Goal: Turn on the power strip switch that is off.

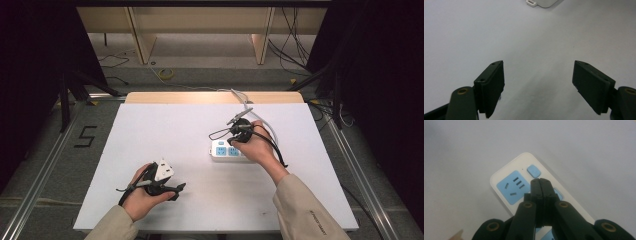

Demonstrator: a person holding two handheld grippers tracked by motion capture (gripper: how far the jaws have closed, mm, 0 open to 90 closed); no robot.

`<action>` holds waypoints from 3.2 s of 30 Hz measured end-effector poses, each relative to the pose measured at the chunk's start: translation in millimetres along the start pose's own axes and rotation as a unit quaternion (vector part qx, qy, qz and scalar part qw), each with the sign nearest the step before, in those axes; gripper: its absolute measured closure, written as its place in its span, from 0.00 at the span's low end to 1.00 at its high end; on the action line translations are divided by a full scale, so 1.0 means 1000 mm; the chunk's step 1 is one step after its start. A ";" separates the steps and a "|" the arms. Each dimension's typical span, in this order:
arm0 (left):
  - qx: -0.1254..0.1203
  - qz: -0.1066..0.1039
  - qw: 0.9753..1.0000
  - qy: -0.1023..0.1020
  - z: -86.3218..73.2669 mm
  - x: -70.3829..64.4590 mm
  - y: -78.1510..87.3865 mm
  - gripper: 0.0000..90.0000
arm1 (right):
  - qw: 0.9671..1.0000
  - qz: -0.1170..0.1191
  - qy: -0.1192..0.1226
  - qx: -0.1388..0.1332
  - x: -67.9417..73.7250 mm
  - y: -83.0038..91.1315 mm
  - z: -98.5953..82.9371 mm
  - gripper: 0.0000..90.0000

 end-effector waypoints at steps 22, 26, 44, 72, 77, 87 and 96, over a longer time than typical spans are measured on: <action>-0.003 0.001 1.000 0.003 0.000 0.000 0.000 0.29 | 1.000 0.004 -0.005 0.010 0.004 -0.016 0.011 1.00; 0.000 0.000 1.000 0.000 0.000 0.000 0.001 0.29 | 1.000 0.004 -0.009 0.012 0.005 -0.019 0.012 1.00; -0.001 -0.002 1.000 -0.003 0.000 -0.001 0.000 0.28 | 1.000 0.003 -0.014 0.019 0.006 -0.033 0.015 1.00; -0.001 -0.005 1.000 -0.007 0.001 -0.004 -0.001 0.28 | 1.000 -0.005 -0.013 0.021 0.006 -0.036 0.022 1.00; 0.000 -0.005 1.000 -0.006 0.001 -0.004 -0.001 0.28 | 1.000 -0.005 -0.013 0.025 0.007 -0.037 0.023 1.00; 0.000 -0.004 1.000 -0.006 0.001 -0.003 -0.001 0.28 | 0.999 -0.011 -0.005 0.032 0.008 -0.037 0.024 1.00; 0.001 -0.004 1.000 -0.007 0.001 -0.003 -0.001 0.28 | 0.999 -0.013 -0.006 0.036 0.009 -0.038 0.024 1.00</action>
Point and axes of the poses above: each handheld gripper's, and its own axes: y roughly backward along the jaws, z roughly out of its top, x roughly to its left, the point moved 4 cm from there along -y, roughly forward along the jaws, and after that the axes turned 8 degrees about -z, right-handed, at the moved point
